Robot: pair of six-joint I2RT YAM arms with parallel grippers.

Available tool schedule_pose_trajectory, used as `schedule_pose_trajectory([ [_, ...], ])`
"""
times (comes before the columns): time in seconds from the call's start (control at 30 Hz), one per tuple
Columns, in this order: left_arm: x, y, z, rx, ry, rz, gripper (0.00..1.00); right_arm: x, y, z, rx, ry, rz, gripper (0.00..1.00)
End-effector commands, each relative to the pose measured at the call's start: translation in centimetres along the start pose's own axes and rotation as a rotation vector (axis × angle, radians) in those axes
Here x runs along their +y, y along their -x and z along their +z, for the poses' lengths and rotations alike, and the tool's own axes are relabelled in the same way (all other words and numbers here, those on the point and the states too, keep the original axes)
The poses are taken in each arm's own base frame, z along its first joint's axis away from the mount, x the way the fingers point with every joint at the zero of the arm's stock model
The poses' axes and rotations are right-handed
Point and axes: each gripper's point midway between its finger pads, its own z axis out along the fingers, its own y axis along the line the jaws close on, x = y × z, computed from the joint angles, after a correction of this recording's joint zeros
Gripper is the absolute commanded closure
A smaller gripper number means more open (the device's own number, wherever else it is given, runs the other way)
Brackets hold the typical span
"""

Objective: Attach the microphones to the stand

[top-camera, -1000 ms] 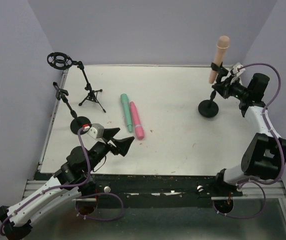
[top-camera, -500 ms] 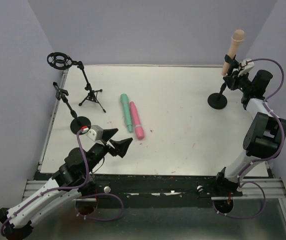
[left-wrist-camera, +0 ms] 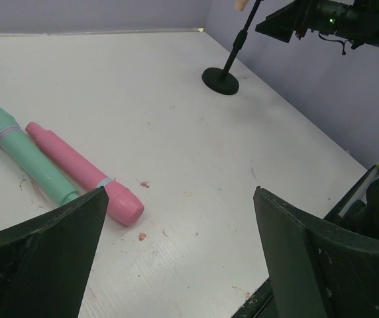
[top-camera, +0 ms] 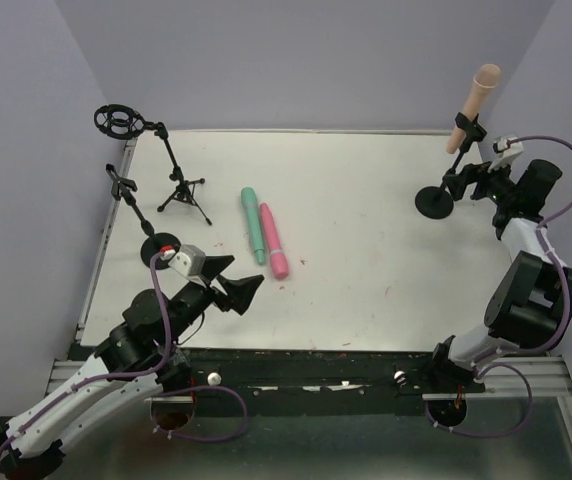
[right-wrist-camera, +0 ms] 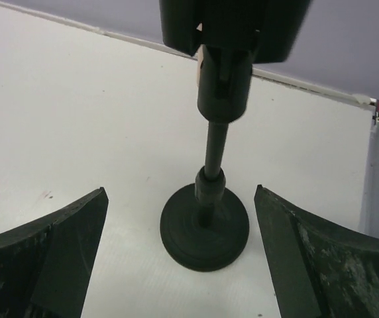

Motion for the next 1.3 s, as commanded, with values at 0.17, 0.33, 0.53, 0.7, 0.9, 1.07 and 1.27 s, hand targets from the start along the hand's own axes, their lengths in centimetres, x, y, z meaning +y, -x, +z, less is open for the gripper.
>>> schedule_pose_trajectory([
  [0.17, 0.0, 1.3, -1.1, 0.096, 0.056, -0.033, 0.01, 4.2, -0.7, -6.9, 0.132, 0.026, 0.055, 0.0],
  [0.33, 0.9, 3.8, -1.4, 0.12, 0.151, 0.02, 0.01, 10.2, -0.8, -10.1, 0.195, 0.184, 0.145, 0.0],
  [0.53, 2.1, 9.4, -1.6, 0.13, 0.3, 0.067, 0.01, 16.3, 0.3, -12.4, 0.151, 0.411, 0.292, 0.0],
  [0.7, 3.8, 14.3, -2.1, 0.117, 0.437, 0.078, 0.01, 17.9, -0.4, -12.9, 0.126, 0.474, 0.35, 0.0],
  [0.9, 5.6, 19.8, -2.8, 0.009, 0.576, 0.004, 0.01, 18.5, -0.3, -13.5, 0.118, 0.456, 0.318, 0.0],
  [1.07, 10.0, 22.1, -3.6, -0.059, 0.787, -0.082, 0.02, 18.5, 0.6, -13.9, 0.107, 0.426, 0.281, 0.0],
  [1.27, 15.9, 21.7, -4.0, -0.093, 0.993, -0.239, 0.07, 18.7, 1.2, -14.2, 0.097, 0.411, 0.258, 0.0],
])
